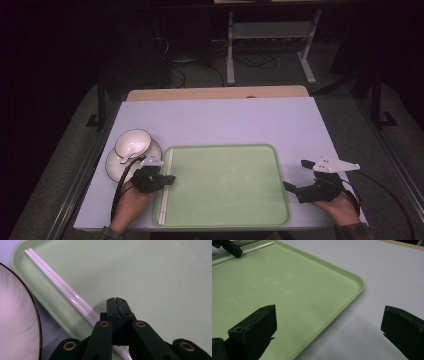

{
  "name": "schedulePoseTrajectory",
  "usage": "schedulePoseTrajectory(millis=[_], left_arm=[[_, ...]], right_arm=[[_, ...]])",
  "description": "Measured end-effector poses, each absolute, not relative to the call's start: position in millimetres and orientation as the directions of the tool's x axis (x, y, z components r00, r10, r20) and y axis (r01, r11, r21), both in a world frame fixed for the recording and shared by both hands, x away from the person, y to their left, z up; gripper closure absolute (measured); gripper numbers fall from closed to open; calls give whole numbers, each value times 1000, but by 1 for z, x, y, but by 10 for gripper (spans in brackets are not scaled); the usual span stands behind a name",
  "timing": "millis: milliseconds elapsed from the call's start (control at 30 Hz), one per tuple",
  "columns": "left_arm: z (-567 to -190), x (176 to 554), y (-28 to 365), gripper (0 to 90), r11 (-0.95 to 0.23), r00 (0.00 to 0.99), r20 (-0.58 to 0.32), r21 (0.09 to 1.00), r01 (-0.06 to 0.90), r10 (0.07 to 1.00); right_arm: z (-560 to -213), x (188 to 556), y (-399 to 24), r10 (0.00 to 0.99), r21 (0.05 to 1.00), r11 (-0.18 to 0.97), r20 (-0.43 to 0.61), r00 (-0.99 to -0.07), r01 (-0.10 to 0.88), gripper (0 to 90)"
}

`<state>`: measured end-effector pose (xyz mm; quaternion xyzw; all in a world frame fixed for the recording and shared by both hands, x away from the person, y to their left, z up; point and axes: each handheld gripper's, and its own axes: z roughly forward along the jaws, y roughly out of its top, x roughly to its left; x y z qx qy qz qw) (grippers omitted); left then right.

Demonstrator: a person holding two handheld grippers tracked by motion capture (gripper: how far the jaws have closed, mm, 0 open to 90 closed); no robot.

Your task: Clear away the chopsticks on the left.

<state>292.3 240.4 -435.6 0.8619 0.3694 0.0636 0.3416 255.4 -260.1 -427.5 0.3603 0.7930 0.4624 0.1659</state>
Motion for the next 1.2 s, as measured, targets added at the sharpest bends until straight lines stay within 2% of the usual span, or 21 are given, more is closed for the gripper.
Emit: schedulePoseTrajectory(millis=[433,567,700,767,1067,1200], left_arm=[[-434,293,241,896,-485,720,-149,646,590,677],[-428,292,244,843,-458,719,-167,669,585,675],[-424,292,243,699,-437,716,-178,685,583,675],[-423,292,243,582,-433,715,-178,689,581,676],[-409,291,241,221,-414,729,-178,723,552,661],[-405,290,240,182,-418,739,-172,731,539,651]], right_arm=[[-427,256,-260,727,853,311,70,-683,419,0],[-428,256,-260,725,853,312,71,-685,418,0],[-428,257,-259,723,852,315,70,-688,418,0],[-428,257,-259,722,852,315,70,-688,418,0],[-428,257,-259,724,852,314,71,-686,419,0],[-428,257,-259,723,852,316,69,-687,418,0]])
